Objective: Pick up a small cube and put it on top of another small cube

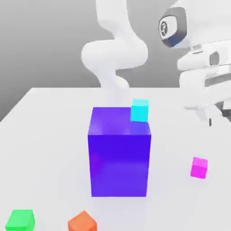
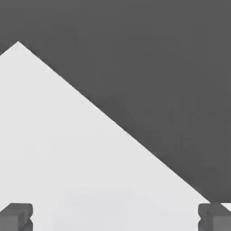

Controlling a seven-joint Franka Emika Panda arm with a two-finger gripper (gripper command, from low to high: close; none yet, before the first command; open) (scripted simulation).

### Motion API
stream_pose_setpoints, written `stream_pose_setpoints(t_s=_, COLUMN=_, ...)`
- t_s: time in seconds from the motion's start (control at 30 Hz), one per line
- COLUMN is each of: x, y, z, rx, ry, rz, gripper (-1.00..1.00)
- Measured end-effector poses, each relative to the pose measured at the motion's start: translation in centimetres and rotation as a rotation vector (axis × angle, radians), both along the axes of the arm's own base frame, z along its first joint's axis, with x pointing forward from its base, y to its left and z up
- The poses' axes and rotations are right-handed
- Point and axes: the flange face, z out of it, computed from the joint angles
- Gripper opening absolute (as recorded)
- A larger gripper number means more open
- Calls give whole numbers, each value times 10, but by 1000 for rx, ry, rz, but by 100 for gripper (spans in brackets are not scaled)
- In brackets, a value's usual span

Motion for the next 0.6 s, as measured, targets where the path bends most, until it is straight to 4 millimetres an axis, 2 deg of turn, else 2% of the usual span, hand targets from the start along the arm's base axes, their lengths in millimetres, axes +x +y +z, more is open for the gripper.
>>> stream_pose_setpoints(t_s=0.1, x=-45, y=30, z=-62, rx=-65, ry=74, rz=167, gripper=0)
stream_pose_setpoints(t_s=0.2, x=-89, y=41, z=-118, rx=-130, ry=143, rz=306, gripper=0)
stream_pose_setpoints(t_s=0.27, x=-96, y=40, z=-143, rx=-144, ry=161, rz=330, gripper=0)
stream_pose_setpoints(t_s=0.4, x=-99, y=40, z=-185, rx=-147, ry=166, rz=337, gripper=0)
stream_pose_setpoints(t_s=0.43, x=-99, y=39, z=-194, rx=-147, ry=167, rz=337, gripper=-100)
stream_pose_setpoints(t_s=0.6, x=-99, y=39, z=-194, rx=-148, ry=167, rz=337, gripper=-100)
